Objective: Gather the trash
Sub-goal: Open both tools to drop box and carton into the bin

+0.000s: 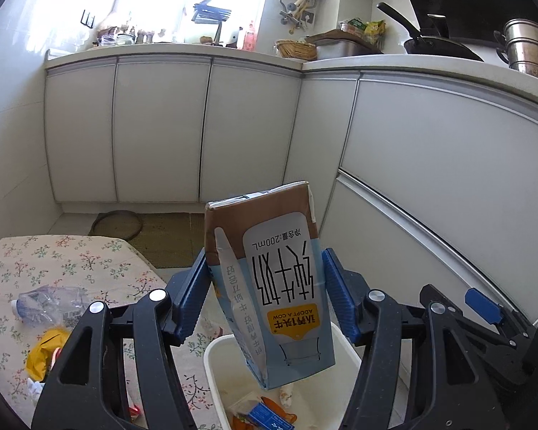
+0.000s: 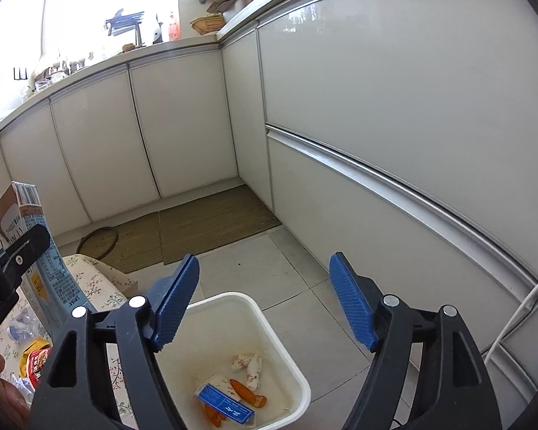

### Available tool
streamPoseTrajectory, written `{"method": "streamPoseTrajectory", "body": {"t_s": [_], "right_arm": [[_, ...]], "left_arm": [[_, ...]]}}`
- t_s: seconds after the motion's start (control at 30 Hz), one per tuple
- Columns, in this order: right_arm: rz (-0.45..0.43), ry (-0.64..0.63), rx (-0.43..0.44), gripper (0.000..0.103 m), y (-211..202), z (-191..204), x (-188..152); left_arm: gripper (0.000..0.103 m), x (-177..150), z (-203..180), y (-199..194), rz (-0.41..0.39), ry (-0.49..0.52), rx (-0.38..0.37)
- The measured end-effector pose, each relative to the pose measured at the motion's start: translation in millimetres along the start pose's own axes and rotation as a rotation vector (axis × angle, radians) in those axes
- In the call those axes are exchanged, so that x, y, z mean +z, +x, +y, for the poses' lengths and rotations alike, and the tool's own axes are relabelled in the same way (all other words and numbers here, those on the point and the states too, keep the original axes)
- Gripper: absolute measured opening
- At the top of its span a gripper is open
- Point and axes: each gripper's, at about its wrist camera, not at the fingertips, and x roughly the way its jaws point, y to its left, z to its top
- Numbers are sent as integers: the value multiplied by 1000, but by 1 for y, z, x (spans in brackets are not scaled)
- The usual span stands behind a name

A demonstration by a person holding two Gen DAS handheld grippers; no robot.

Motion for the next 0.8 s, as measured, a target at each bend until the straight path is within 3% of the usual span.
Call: {"method": "streamPoseTrajectory", "body": {"t_s": [0.53, 0.8], "right_arm": [[-13, 23, -103, 80, 1, -22, -4], [-15, 8, -117, 81, -3, -20, -4]], "left_arm": [[60, -21, -14, 32, 103, 32, -60], [76, -20, -13, 32, 117, 26, -36]]}}
